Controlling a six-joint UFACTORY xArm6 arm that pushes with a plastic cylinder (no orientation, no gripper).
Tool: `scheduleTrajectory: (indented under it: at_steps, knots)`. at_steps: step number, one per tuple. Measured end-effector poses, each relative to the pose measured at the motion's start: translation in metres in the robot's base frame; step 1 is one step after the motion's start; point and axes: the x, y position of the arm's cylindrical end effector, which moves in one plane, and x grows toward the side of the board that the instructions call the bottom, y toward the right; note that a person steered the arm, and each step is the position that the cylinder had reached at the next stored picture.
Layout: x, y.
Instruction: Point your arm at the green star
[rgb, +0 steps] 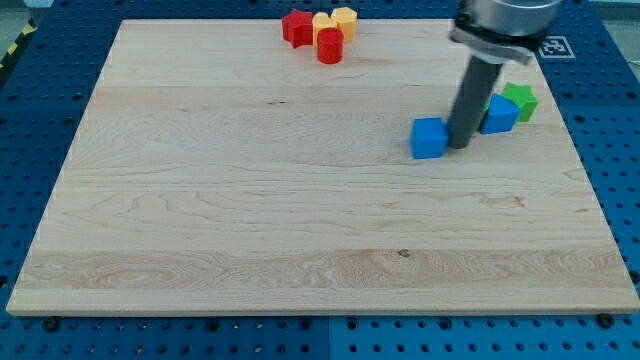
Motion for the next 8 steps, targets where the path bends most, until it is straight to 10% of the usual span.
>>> scheduleTrajectory:
  at_steps: [4,8]
  knots:
    - [-0.061,-0.028]
    - [-0.094,0.172]
